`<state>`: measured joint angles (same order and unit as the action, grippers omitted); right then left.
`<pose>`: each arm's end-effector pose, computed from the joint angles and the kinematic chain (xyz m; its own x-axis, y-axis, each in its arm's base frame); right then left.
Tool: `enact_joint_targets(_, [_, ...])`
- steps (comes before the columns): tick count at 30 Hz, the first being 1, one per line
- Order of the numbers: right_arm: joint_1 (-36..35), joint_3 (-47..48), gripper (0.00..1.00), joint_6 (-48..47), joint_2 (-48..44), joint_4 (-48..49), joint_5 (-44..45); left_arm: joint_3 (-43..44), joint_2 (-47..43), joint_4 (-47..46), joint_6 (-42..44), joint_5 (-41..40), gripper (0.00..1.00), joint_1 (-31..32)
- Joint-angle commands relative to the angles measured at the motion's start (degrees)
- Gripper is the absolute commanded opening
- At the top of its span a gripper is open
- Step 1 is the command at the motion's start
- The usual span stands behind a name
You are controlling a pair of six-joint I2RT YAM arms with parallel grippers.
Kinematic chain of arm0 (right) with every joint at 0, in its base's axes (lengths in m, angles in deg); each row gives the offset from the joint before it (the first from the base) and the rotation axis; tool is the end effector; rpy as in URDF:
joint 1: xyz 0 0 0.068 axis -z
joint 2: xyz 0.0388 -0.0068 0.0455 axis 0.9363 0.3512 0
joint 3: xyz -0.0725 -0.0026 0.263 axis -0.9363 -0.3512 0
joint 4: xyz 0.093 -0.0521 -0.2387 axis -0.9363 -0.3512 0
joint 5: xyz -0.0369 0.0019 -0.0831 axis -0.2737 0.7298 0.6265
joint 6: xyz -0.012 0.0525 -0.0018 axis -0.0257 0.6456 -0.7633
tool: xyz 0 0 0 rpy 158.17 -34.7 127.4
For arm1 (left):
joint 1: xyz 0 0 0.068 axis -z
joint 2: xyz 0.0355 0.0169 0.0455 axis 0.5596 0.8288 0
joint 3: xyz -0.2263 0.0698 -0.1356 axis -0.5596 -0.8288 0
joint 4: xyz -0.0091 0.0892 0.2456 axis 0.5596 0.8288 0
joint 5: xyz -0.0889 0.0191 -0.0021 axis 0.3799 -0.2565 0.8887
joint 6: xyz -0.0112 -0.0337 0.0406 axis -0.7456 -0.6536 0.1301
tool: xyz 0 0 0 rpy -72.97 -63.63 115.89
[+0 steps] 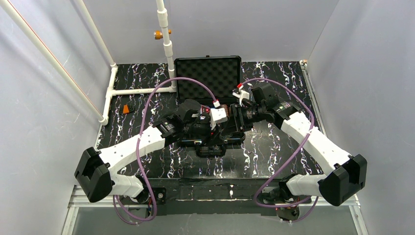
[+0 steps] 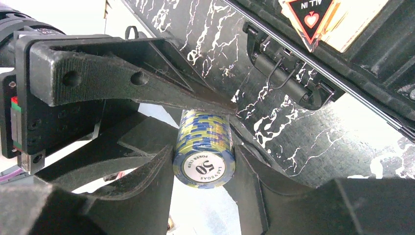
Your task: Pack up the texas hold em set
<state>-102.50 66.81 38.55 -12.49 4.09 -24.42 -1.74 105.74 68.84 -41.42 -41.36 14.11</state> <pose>0.2086 0.1608 0.3279 -0.8694 -0.1666 -0.4652 -0.4696 0.5715 0.6729 0.1847 -0.2346 0.3078 -0.0927 0.3294 -0.9396 0.9883 0.1455 -0.0465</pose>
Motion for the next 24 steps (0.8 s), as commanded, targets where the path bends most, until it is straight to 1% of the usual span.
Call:
enact_joint_targets(1, [-0.4,0.9,0.09,1.0,0.0,3.9,-2.7,1.7,0.1,-2.0,-0.7,2.1,0.34,0.4])
enact_joint_targets(3, [-0.4,1.0,0.09,1.1,0.1,3.9,-2.6,1.6,0.3,-2.0,-1.0,2.2,0.19,0.4])
enact_joint_targets(4, [-0.4,1.1,0.09,1.1,0.0,3.8,-2.1,1.4,0.3,-2.0,-1.6,2.1,0.03,0.5])
enact_joint_targets(5, [-0.4,1.5,0.10,1.1,-0.2,3.5,0.0,1.2,0.3,-2.2,-3.6,0.0,0.00,0.5])
enact_joint_targets(6, [-0.4,2.0,0.15,1.1,-0.4,2.8,2.6,0.7,0.2,-2.7,-4.9,-1.9,0.00,0.5])
enact_joint_targets(7, [-0.4,2.8,0.29,0.8,-0.1,2.2,4.3,0.2,-0.1,-3.5,-6.0,-2.8,0.00,0.5])
enact_joint_targets(8, [-0.4,3.4,0.47,0.6,0.0,1.7,5.5,-0.3,-0.3,-4.3,-7.0,-3.3,0.00,0.5])
enact_joint_targets(9, [-0.4,3.9,0.63,0.6,0.1,1.4,6.8,-1.1,-0.7,-5.0,-8.4,-4.1,0.00,0.5])
enact_joint_targets(10, [-0.4,4.7,0.71,0.5,0.0,1.0,9.1,-2.4,-1.3,-6.6,-9.7,-4.9,0.00,0.6])
enact_joint_targets(11, [-0.4,5.8,0.84,0.6,-0.1,-0.2,13.8,-3.2,-1.7,-7.7,-12.4,-6.4,0.00,0.6])
enact_joint_targets(12, [-0.4,7.0,0.97,0.9,0.0,-2.4,20.6,-3.4,-1.3,-7.7,-14.6,-8.2,0.00,0.7])
enact_joint_targets(15, [-0.3,9.4,0.99,4.1,-0.9,-7.5,41.3,-2.9,0.4,-8.0,-19.3,-11.7,0.00,1.1])
enact_joint_targets(17, [-0.3,9.7,0.98,5.2,-1.7,-8.3,46.0,-2.8,1.4,-8.0,-20.4,-13.5,0.00,1.4])
enact_joint_targets(21, [-0.2,9.5,0.98,7.4,-4.0,-9.0,55.0,-1.1,4.8,-6.9,-24.6,-19.7,0.00,1.8])
enact_joint_targets(24, [-0.2,9.1,0.98,8.5,-5.7,-9.5,60.6,0.7,7.5,-6.4,-28.7,-21.4,0.00,2.1])
